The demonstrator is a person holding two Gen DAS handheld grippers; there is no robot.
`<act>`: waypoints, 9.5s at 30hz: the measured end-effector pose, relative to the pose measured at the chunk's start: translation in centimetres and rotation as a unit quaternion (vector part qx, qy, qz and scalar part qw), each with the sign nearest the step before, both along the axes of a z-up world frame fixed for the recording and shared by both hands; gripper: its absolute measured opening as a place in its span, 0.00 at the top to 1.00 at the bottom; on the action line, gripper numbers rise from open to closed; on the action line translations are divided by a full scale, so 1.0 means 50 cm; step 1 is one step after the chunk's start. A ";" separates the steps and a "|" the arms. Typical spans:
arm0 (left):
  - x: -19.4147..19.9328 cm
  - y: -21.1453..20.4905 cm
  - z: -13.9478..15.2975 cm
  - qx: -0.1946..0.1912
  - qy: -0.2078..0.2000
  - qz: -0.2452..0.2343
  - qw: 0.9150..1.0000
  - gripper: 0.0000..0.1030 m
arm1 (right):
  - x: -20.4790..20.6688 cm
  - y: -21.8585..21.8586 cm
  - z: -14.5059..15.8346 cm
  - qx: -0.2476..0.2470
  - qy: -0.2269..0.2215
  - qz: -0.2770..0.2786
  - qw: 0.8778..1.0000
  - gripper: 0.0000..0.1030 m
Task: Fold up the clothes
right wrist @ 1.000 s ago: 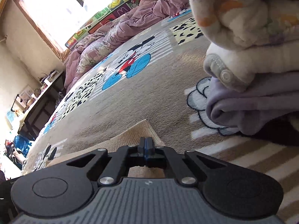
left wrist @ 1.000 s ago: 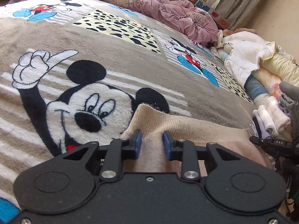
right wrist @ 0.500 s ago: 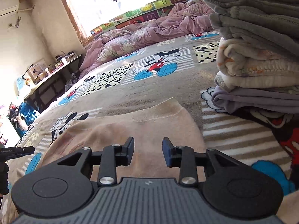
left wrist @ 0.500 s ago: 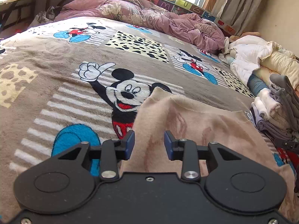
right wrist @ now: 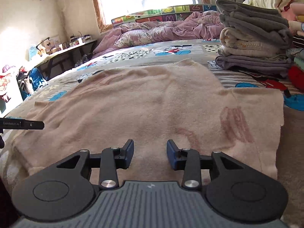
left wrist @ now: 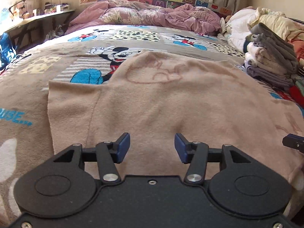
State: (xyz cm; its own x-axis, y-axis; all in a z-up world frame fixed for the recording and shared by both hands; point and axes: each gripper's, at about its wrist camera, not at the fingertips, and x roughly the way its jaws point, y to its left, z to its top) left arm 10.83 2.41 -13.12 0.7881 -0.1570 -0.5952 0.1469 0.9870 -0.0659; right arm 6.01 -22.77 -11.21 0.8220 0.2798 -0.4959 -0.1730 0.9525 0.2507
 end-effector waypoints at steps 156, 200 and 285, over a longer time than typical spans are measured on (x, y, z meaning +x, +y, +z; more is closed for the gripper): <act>0.065 -0.630 0.064 0.329 -0.052 -0.265 0.905 0.92 | -0.107 0.000 -0.077 -0.048 -0.046 -0.059 0.996 0.37; 0.104 -0.112 -0.053 -0.263 0.083 -0.031 0.961 0.85 | -0.212 0.093 -0.009 -0.159 -0.102 0.047 0.981 0.38; 0.284 -0.124 0.153 -0.079 0.024 -0.094 0.992 0.48 | -0.063 0.120 -0.011 -0.058 -0.058 0.157 0.984 0.23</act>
